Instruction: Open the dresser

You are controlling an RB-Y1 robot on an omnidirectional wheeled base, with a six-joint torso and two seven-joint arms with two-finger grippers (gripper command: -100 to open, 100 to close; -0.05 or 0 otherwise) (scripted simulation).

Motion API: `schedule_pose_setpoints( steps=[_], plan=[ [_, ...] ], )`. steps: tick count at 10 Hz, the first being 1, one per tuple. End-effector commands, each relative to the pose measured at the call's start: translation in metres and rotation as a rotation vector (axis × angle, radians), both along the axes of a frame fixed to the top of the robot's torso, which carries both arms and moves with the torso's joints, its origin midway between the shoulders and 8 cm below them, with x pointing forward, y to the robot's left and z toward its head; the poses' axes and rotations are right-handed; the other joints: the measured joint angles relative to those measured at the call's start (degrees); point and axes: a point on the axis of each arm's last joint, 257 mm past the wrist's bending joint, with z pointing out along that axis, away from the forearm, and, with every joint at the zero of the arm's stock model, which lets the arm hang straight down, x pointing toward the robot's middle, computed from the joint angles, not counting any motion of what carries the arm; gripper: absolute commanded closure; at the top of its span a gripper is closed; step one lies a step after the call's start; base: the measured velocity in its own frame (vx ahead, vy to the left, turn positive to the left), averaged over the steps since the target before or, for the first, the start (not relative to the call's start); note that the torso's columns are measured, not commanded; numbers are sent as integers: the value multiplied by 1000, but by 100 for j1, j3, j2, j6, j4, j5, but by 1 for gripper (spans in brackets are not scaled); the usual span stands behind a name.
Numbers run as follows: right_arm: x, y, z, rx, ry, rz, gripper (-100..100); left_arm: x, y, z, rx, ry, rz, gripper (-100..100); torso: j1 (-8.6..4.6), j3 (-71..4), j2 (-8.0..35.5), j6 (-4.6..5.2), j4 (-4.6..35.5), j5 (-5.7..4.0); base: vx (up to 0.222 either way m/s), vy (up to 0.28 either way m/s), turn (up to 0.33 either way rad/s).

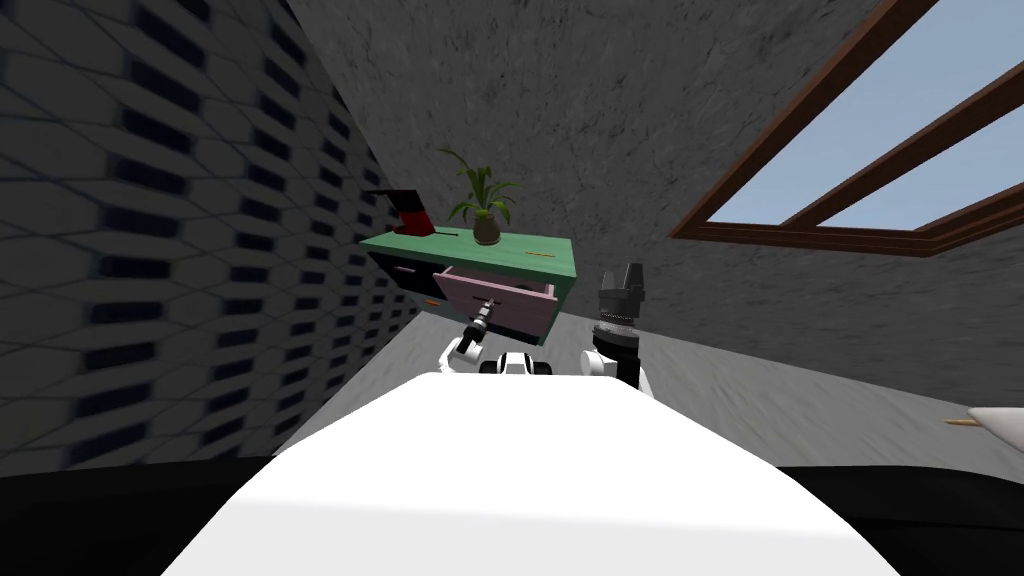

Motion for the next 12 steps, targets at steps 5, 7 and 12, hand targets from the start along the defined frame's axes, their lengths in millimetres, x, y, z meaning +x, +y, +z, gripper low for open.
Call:
schedule_pose_setpoints(
  steps=[5, 7, 12],
  plan=[
    [0, 0, 0, 0, 0, 0, 0, -4, -5, 8, -1, 7, -12, -100, 9, -6, -12, -2, -9, 4, -141, 47, 16],
    [0, 0, 0, 0, 0, 0, 0, 1, -6, 19, -2, 7, -12, -100, 12, -14, -18, -3, -28, 9, -28, 9, 2],
    [0, 0, 0, 0, 0, 0, 0, 12, -10, 47, -3, 7, -12, -100, 19, 10, 23, -6, -10, 8, -18, 8, 0]
  ],
)
